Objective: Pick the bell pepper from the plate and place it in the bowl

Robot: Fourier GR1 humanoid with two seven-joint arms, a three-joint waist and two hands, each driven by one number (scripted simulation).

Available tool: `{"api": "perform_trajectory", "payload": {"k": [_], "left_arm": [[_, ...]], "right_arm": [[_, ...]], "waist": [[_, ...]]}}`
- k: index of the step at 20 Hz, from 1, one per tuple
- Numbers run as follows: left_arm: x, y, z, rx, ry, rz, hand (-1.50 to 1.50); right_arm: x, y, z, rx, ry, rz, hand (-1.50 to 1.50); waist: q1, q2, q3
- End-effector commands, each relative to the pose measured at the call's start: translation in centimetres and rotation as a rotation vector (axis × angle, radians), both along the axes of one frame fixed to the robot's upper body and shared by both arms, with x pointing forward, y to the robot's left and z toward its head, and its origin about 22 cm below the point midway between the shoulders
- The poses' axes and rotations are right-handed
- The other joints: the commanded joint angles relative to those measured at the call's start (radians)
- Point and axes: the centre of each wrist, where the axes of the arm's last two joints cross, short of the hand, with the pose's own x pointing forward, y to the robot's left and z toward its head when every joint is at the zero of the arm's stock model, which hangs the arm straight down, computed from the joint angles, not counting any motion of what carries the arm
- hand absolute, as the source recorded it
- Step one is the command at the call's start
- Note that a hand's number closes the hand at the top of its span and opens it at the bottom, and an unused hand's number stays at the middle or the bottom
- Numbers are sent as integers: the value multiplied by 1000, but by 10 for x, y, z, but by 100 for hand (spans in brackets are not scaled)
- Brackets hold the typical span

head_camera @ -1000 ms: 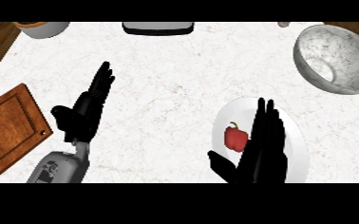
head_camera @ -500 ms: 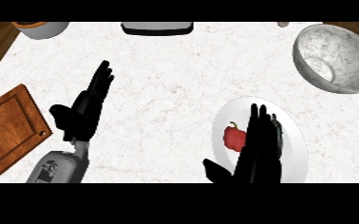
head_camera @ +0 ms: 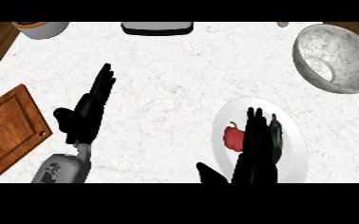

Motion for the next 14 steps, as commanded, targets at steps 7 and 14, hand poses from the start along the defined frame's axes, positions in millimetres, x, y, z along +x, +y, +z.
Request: {"api": "perform_trajectory", "payload": {"k": [7,14], "left_arm": [[9,-15,12,-11,-14,2,0],[2,-14,8,-8,14,0,0]], "right_arm": [[6,-7,-26,176,13,-101,-150],[17,-17,-54,178,23,-129,-150]], "waist": [[-3,1,1],[0,1,0]]}}
